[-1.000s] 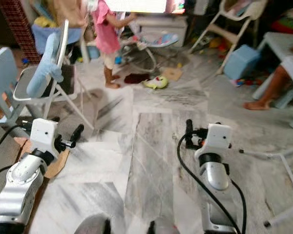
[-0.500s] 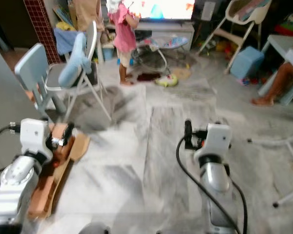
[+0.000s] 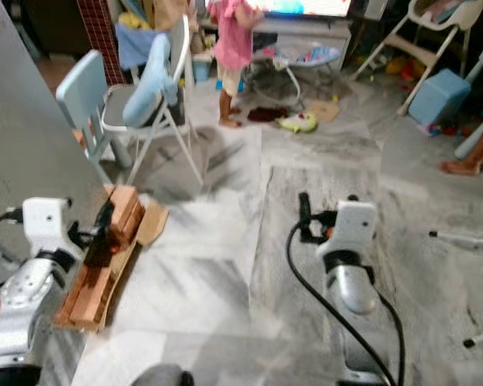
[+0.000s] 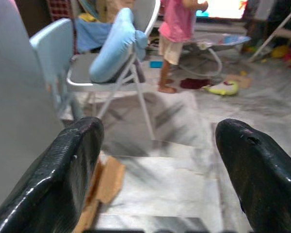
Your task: Restocking fridge
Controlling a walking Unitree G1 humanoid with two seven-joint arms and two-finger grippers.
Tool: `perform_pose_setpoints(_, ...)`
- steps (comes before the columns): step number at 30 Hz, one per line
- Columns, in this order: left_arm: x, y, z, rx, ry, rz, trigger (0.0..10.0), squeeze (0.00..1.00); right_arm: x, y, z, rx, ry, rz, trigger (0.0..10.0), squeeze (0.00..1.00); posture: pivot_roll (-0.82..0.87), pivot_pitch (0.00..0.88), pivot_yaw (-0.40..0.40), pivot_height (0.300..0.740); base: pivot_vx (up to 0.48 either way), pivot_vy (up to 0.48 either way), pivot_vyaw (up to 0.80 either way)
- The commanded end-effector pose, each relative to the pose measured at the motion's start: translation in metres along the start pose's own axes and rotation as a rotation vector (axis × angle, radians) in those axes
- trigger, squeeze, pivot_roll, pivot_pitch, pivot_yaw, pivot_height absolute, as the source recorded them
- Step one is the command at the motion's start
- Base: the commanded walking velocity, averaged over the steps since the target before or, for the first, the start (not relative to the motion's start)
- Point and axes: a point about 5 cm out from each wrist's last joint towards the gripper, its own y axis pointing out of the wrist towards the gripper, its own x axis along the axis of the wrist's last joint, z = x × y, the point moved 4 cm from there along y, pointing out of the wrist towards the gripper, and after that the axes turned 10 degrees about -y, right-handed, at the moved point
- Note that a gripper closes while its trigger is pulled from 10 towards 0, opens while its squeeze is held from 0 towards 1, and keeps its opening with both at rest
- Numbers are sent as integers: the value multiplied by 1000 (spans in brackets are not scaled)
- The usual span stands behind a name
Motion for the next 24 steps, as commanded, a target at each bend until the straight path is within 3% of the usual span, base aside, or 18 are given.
perform_pose_setpoints(1, 5, 0, 10, 42, -2, -6, 10000, 0, 3, 1, 6, 15, 20, -16, 10000, 0, -22, 0, -35, 740, 0, 476, 0)
perform_pose_setpoints(8, 3, -2, 9, 35, 18, 1, 10000, 0, 6, 0, 11, 40, 23, -34, 10000, 0, -19, 0, -32, 740, 0, 479, 0)
perform_pose_setpoints(17, 8, -2, 4, 20, 21, -15, 10000, 0, 7, 0, 11, 47, 18, -35, 10000, 0, -21, 1, -38, 740, 0, 480, 585)
perform_pose_setpoints(24, 5, -6, 7, 26, 30, -7, 10000, 0, -4, -6, 4, 27, 21, 13, 10000, 0, -14, 13, -49, 740, 0, 50, 85)
